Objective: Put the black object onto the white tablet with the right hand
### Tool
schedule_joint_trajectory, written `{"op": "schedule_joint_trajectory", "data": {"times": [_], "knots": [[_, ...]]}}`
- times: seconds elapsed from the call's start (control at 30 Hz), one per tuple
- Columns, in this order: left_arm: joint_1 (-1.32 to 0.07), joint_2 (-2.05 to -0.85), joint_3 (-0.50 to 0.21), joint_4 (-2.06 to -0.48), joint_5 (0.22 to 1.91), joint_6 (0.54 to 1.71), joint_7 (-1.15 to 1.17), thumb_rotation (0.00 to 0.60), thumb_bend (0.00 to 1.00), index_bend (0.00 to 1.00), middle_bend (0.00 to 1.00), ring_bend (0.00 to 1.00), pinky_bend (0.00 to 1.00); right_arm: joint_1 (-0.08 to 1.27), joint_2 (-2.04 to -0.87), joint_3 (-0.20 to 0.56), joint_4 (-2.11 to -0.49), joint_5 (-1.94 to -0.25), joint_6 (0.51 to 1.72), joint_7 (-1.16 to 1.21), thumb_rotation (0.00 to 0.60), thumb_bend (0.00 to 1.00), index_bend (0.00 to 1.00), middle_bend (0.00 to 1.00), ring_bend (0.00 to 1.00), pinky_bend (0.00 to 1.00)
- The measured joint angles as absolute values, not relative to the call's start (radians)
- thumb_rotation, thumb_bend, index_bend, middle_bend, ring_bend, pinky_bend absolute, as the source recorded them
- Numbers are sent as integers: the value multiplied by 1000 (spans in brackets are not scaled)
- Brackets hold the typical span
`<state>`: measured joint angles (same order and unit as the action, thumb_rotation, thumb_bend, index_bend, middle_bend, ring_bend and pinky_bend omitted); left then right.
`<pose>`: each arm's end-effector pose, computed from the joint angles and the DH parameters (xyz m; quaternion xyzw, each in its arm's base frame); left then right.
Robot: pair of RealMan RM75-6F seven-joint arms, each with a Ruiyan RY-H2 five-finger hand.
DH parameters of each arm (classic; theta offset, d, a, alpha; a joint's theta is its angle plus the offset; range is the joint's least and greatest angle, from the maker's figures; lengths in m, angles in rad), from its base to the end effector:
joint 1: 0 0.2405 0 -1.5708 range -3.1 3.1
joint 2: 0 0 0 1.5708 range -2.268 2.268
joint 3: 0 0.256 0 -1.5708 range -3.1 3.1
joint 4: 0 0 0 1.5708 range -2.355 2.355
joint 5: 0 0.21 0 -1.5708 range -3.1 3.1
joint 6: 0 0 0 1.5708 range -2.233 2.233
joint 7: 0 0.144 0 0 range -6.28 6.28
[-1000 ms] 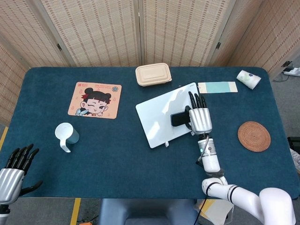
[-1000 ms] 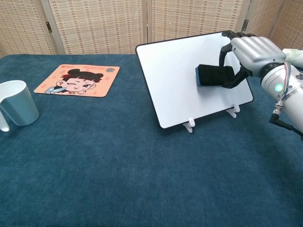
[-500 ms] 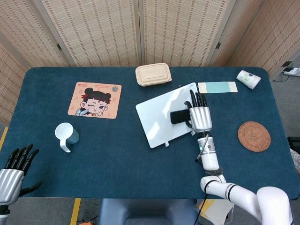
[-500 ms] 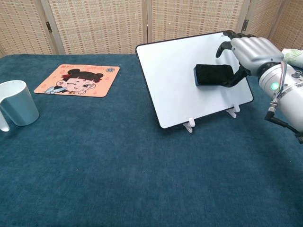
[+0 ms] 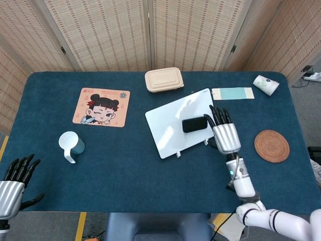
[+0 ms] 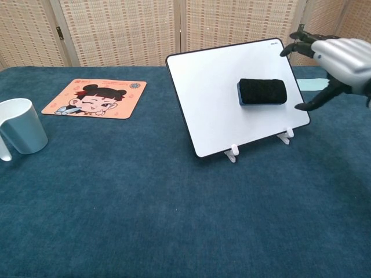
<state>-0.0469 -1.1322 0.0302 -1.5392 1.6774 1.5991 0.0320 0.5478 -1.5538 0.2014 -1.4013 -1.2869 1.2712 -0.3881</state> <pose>-0.3064 0.1514 0.1549 -0.6473 -0.3256 -0.3937 0.5656 -0.1977 -0.3290 0.0352 0.6628 -0.2944 0.4142 0.5500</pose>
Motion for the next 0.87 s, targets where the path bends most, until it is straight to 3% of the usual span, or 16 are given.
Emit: {"op": "schedule_joint_trajectory", "data": {"times": [0.2,0.43,0.6,0.87], "knots": [[-42,-1145,28,-1545,1692,1620,66,600,179,97,40,38,0,380,-1276,40,-1681,-1382,1362,-358,600,188,76,0,0,42],[-41,-1152,35,-1551,1717,1626,78,600,179,96,40,38,0,179,-1145,-123,-1732,-1532,1539,-272,600,187,64,0,0,42],[-39,-1147,38,-1548,1721,1631,70,600,179,89,39,38,0,97,-1110,-180,-1700,-1568,1572,-197,600,187,56,0,0,42],[-37,-1153,35,-1544,1714,1630,76,600,179,72,40,38,0,91,-1083,-177,-1695,-1593,1533,-137,600,188,56,0,0,42]]}}
